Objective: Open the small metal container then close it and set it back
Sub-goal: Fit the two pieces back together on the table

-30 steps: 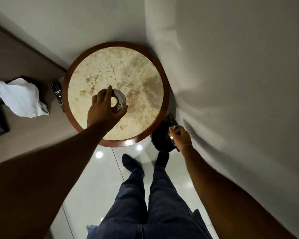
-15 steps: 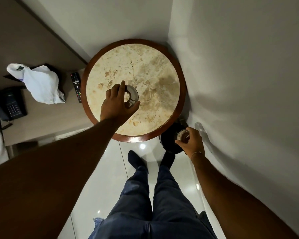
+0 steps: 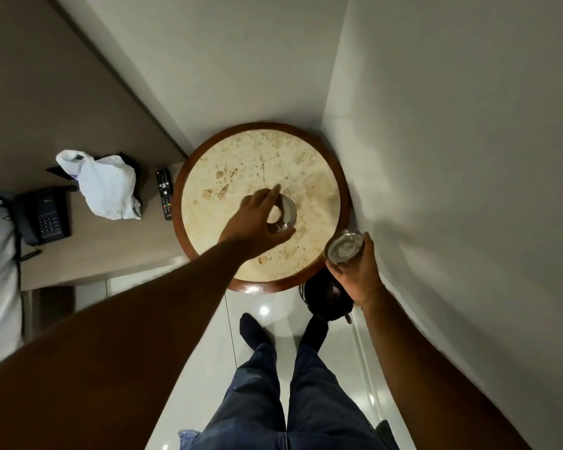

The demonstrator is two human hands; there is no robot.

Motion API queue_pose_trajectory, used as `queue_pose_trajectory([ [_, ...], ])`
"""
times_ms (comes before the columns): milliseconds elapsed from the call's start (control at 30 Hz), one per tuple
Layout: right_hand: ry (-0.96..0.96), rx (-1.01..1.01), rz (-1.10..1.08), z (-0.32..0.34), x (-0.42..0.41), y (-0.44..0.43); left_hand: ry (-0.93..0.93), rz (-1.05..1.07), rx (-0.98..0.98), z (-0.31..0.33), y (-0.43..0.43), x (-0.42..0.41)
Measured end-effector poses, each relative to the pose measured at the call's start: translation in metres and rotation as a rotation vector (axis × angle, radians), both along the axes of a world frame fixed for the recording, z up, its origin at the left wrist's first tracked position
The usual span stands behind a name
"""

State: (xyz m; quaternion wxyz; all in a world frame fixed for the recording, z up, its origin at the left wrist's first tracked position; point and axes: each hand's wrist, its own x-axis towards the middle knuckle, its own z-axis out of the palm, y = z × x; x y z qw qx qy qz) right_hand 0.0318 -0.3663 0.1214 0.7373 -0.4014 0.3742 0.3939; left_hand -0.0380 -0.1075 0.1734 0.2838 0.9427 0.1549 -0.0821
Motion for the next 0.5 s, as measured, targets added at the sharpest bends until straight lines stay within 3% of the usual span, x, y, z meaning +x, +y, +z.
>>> queue_pose_trajectory([
  [200,-0.084,0.227,0.139,0.061,0.031,0.071,-0.103,-0.259,0.116,0.065,-0.013,0.038],
  [500,-0.165,0.396,0.204,0.116,0.047,0.119,-0.129,-0.230,0.250,0.116,0.000,0.061],
])
